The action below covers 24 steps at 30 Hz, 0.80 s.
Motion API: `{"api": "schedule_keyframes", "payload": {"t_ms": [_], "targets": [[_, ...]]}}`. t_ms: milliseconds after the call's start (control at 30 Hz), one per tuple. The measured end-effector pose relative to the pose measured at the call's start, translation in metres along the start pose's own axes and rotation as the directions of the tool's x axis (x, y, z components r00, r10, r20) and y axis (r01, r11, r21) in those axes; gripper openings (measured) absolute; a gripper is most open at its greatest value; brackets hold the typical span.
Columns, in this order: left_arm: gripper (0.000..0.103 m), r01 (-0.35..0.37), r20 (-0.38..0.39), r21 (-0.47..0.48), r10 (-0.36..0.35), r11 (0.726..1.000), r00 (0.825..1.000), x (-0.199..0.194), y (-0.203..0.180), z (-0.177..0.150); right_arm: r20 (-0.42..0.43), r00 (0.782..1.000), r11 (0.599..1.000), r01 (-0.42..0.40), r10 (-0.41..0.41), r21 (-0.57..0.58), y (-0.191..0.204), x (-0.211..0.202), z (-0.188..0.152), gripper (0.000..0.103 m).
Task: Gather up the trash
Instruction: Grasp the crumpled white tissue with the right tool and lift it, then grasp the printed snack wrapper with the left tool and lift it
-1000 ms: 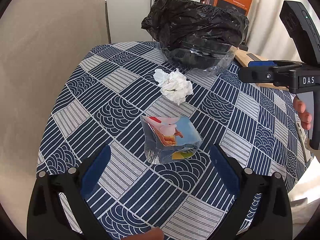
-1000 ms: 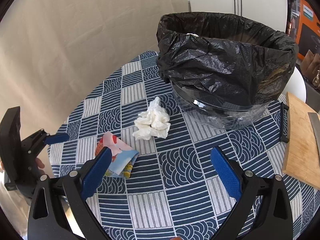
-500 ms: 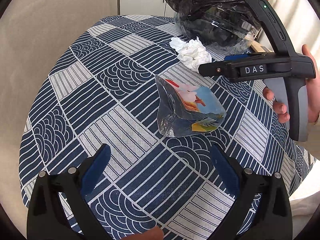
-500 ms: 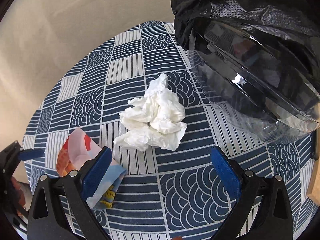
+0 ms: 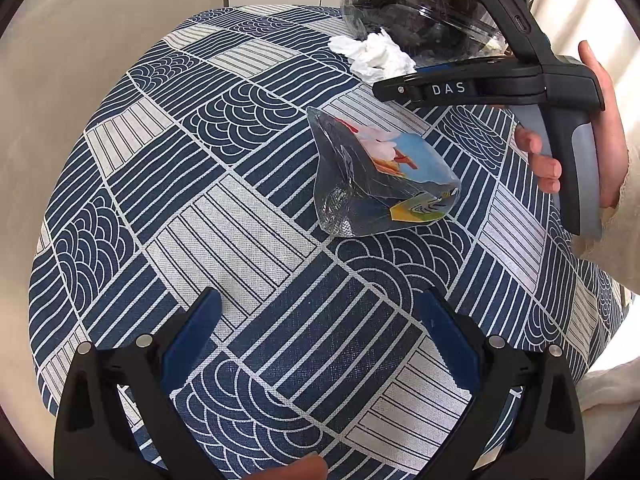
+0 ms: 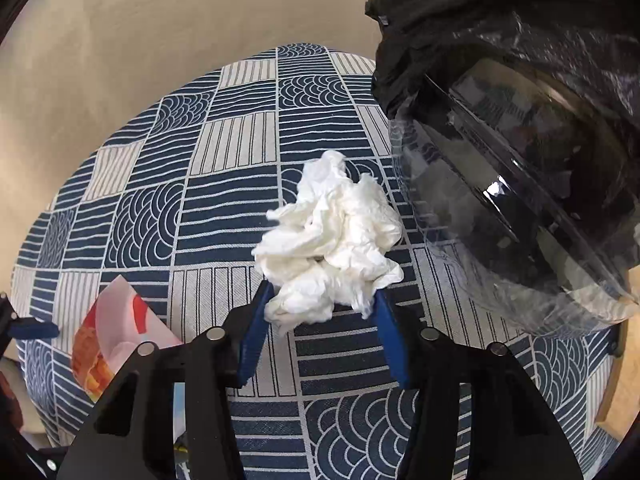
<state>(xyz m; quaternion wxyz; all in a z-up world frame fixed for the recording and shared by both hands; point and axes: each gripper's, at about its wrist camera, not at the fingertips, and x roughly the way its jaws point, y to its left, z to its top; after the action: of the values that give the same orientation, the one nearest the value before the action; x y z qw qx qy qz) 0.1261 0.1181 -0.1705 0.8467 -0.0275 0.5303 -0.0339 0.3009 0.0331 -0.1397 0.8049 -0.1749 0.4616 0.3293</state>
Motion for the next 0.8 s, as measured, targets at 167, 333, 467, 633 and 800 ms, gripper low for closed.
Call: {"api": "schedule_keyframes", "payload": {"t_ms": [167, 333, 467, 633, 800], "targets": [[0.097, 0.004, -0.003, 0.024, -0.004, 1.000, 1.000, 0.001, -0.007, 0.003, -0.018, 0.999, 0.999, -0.028, 0.028, 0.021, -0.008, -0.007, -0.003, 0.019], [0.097, 0.005, 0.016, 0.051, -0.006, 0.999, 1.000, -0.001, -0.014, 0.008, -0.005, 0.999, 0.999, -0.031, 0.031, 0.018, -0.015, -0.027, -0.012, 0.017], [0.097, 0.021, 0.043, 0.077, -0.024, 0.997, 0.999, -0.003, -0.022, 0.013, 0.016, 1.000, 1.000, 0.001, -0.001, -0.028, -0.015, -0.049, -0.018, 0.017], [0.097, 0.014, 0.061, 0.118, -0.022, 0.993, 0.998, -0.001, -0.035, 0.023, 0.012, 1.000, 1.000, 0.019, -0.019, -0.002, -0.026, -0.077, -0.033, 0.017], [0.097, 0.013, 0.076, 0.158, -0.025, 0.987, 0.997, -0.002, -0.044, 0.031, -0.002, 1.000, 0.998, 0.031, -0.031, 0.049, -0.033, -0.100, -0.057, 0.017]]}}
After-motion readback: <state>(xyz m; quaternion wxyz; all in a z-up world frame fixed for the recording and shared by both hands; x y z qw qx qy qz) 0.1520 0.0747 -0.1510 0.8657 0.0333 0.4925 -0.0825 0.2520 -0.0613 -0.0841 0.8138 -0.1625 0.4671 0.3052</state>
